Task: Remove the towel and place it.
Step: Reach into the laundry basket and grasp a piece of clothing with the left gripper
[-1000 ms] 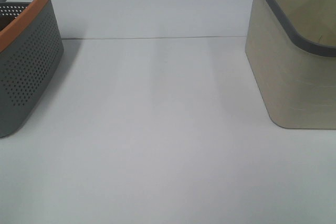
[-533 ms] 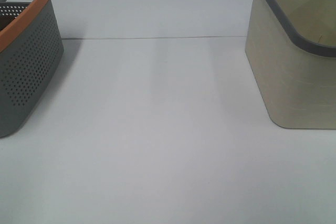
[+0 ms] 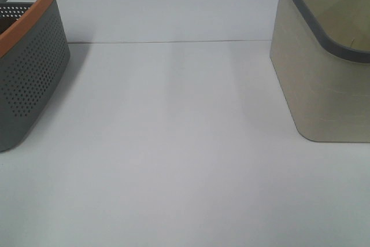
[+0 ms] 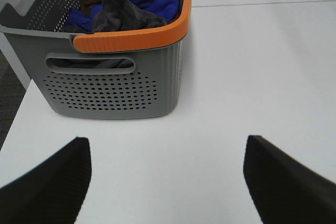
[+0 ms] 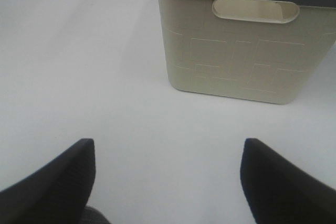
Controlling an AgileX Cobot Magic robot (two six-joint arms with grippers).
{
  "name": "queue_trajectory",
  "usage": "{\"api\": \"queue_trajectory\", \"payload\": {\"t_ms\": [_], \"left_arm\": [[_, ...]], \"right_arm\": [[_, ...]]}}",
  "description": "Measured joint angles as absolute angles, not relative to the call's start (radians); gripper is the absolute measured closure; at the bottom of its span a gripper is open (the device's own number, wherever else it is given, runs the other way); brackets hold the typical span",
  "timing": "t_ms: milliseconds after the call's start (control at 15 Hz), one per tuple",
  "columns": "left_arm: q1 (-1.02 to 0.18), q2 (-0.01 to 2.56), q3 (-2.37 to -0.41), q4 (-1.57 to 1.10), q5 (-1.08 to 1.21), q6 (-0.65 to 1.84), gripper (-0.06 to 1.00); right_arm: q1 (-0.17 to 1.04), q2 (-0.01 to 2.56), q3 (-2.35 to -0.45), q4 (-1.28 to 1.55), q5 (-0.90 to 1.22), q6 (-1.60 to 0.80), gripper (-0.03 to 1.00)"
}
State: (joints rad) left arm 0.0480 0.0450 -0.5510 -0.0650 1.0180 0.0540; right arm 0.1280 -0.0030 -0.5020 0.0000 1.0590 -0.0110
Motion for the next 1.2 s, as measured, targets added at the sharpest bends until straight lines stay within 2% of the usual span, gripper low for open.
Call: {"api": "queue_trajectory", "payload": {"t_ms": [600, 667, 1200], "left_arm": [[0.048, 0.434, -0.672, -0.057, 0.762, -0.041, 0.19], [0.048, 0.544, -0.707, -0.036, 0.701, -0.082, 0.19], [0.048, 0.955, -0.909, 0.074, 0.476, -0.4, 0.2]], "right_arm": [[0.128, -0.003, -0.502, 0.0, 1.059, -0.009, 0.21], [0.128, -0.003, -0.502, 0.0, 1.059, -0.009, 0.21], [0.128, -0.003, -0.502, 0.0, 1.059, -0.009, 0.21]]}}
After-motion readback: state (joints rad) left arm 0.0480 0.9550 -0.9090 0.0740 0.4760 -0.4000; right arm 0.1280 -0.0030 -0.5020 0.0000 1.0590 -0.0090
